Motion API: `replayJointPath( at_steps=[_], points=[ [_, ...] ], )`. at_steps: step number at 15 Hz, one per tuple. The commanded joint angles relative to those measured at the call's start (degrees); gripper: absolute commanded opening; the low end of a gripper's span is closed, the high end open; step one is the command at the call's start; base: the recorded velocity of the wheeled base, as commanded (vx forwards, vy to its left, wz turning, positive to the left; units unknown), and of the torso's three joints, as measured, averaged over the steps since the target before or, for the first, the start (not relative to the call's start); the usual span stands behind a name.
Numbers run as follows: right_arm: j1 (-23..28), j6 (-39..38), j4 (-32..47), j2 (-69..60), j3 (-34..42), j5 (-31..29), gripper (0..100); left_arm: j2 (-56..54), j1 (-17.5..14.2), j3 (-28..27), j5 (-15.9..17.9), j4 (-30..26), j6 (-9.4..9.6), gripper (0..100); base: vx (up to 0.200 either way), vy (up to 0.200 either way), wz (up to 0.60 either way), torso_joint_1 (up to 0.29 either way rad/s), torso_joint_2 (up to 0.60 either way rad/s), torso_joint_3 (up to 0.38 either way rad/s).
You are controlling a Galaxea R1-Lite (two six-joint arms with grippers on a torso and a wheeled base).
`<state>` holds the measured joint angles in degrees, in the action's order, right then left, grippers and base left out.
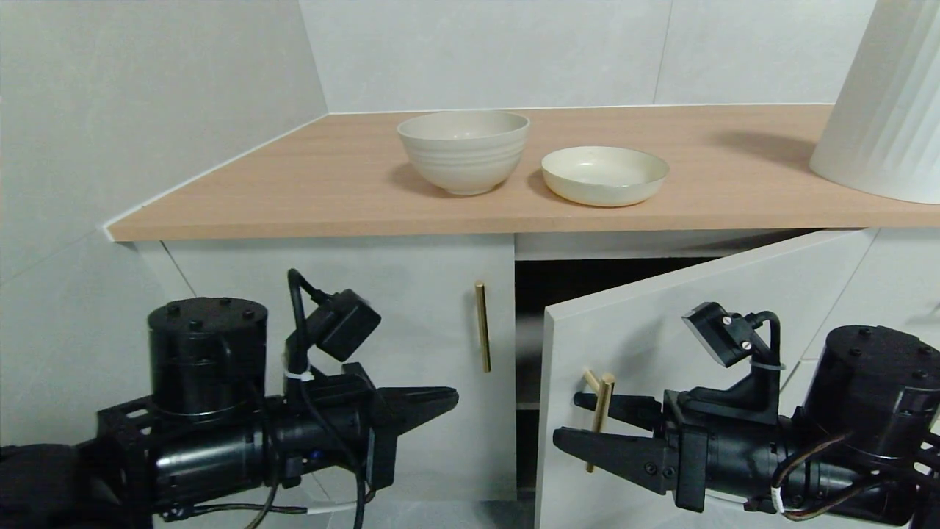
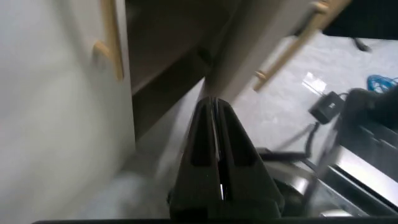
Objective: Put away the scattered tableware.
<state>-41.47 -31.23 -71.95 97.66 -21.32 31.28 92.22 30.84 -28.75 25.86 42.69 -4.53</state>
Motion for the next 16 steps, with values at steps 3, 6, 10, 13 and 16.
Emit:
replayJointPath(
  at_steps=[3, 6, 10, 13, 16],
  points=[
    [0.0, 0.0, 0.2, 1.2, 0.4, -0.1, 100, 16.7, 5.8, -5.6, -1.8, 12.8, -3.90, 0, 0.000, 0.000, 0.00, 0.000, 0.00, 0.000],
    [0.0, 0.0, 0.2, 0.6, 0.4, -0.1, 100, 23.3, 7.7, -11.2, -4.3, 20.7, -6.80, 0, 0.000, 0.000, 0.00, 0.000, 0.00, 0.000],
    [0.0, 3.5, 0.2, 0.6, 0.6, -0.4, 100, 27.7, 9.5, -14.3, -8.3, 26.8, -7.33, 0, 0.000, 0.000, 0.00, 0.000, 0.00, 0.000],
    [1.8, 6.9, 0.2, 0.4, 1.2, -1.7, 100, 27.3, 10.5, -14.1, -8.4, 30.3, -9.44, 0, 0.000, 0.000, 0.00, 0.000, 0.00, 0.000],
    [4.6, 12.8, 0.3, 0.3, 2.5, -4.1, 100, 27.0, 10.7, -14.0, -8.4, 31.4, -9.97, 0, 0.000, 0.000, 0.00, 0.000, 0.00, 0.000]
  ],
)
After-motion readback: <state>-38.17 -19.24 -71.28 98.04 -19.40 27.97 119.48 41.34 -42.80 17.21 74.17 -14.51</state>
